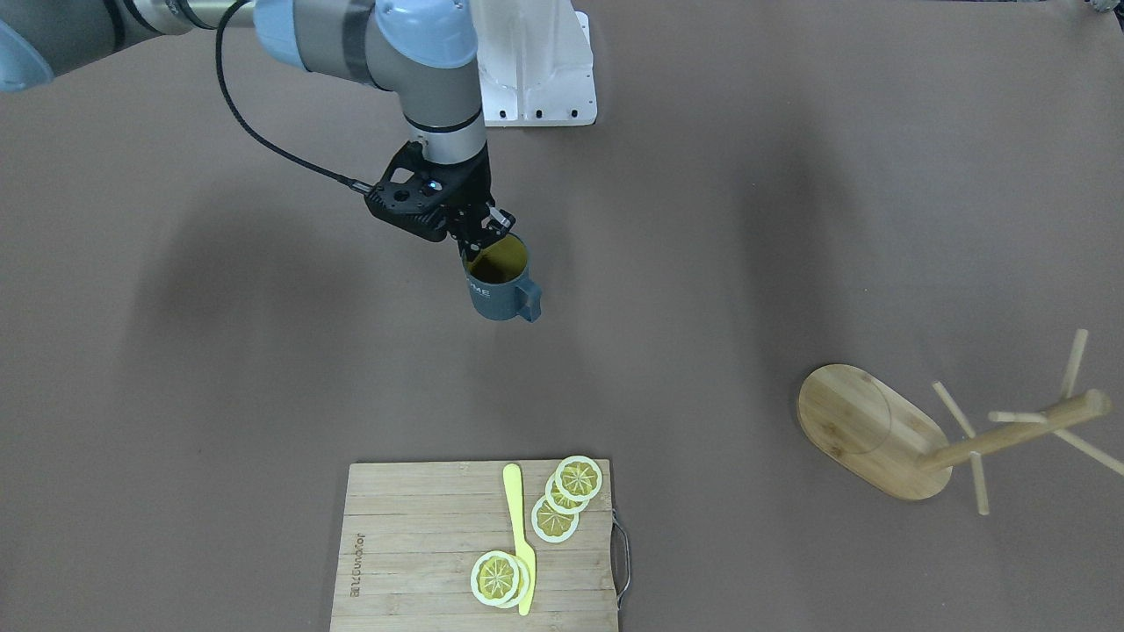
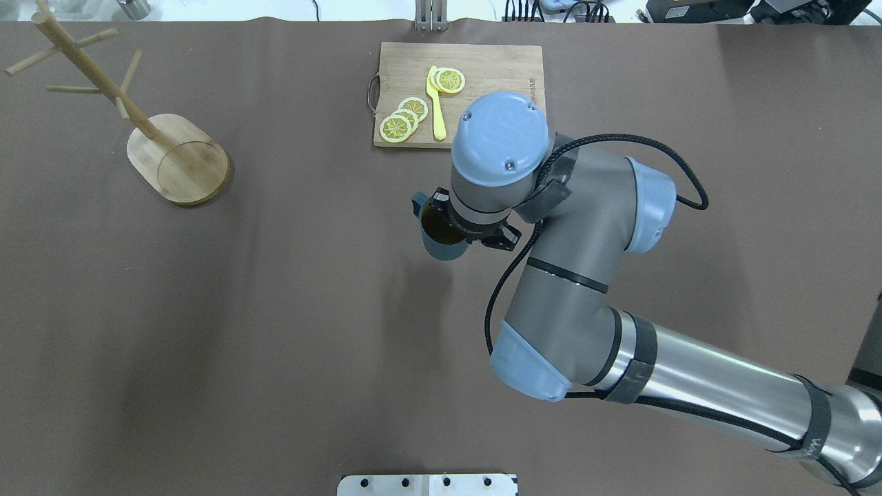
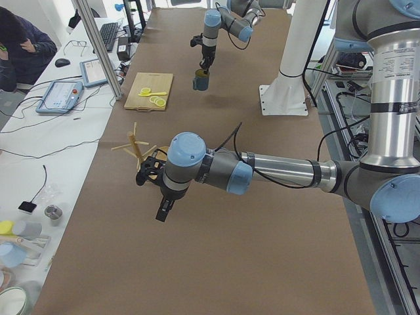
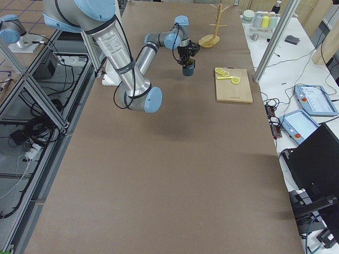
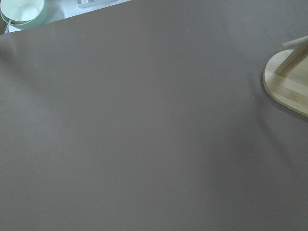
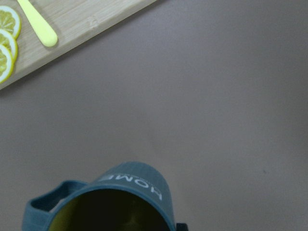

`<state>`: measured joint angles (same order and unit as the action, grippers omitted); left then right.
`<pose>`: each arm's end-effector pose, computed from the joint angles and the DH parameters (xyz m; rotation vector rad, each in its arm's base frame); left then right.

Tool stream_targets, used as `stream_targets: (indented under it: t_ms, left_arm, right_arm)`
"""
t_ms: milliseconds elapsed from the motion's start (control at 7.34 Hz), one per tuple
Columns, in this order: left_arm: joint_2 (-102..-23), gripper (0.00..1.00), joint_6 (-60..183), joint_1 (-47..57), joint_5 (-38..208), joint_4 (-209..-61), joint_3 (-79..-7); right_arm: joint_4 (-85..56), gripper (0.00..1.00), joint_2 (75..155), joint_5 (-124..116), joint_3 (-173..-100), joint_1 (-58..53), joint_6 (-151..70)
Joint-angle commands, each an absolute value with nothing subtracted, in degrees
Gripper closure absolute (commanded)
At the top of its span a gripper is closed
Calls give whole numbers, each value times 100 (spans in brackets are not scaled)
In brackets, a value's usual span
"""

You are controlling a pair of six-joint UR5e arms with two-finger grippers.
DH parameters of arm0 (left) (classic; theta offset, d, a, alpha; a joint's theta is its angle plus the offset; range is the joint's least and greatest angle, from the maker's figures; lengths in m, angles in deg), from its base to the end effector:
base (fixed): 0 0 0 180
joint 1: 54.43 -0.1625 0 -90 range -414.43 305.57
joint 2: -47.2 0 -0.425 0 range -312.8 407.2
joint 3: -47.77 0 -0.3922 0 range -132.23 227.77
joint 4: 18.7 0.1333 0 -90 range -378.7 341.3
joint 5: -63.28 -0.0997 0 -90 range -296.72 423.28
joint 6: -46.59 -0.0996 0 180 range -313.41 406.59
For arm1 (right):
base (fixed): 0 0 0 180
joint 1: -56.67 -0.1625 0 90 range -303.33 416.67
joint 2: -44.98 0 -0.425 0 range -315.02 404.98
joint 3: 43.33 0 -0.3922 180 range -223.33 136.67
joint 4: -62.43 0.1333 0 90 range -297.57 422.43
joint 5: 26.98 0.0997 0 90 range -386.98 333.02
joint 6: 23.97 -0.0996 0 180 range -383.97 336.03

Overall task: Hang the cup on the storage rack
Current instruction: 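Carry the teal mug toward the table center and set it down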

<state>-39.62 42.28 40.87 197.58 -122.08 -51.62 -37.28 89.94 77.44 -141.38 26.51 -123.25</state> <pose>-0.1082 -0.4762 0.5781 0.3875 0.7355 0.1159 -0.5291 -0.4329 0.1508 -0.1004 -0.7946 0.5566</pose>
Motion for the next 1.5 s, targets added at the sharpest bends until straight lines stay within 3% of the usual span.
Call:
stream_targets:
  t_ms: [0,136,272,545,681,1226,1362]
  left_arm:
    - [-3955,1,4228,4085,19758,-12214,-5155]
    - [-3955,1,4228,4094,19758,-12214,-5155]
    - [-3955,1,4228,4094,19758,-12206,-5155]
    - [-3964,2,4228,4094,19758,-12206,-5155]
    - [-3955,1,4228,4094,19758,-12206,-5155]
    - [-3972,1,4237,4094,19767,-12214,-5329]
    - [-3964,1,4237,4094,19767,-12214,-5531]
  right_arm:
    - [-3689,100,8744,7726,-13730,2872,-12434]
    - [-3680,96,8622,7726,-13546,2924,-12425]
    - [-3680,82,8586,7726,-13449,2951,-12399]
    - [-3671,42,8603,7622,-13404,2995,-12373]
    - [-3680,0,8603,7568,-13447,2995,-12155]
    - [-3750,0,8813,7795,-14299,2453,-11356]
    - [-3750,0,9188,8118,-14596,2085,-10840]
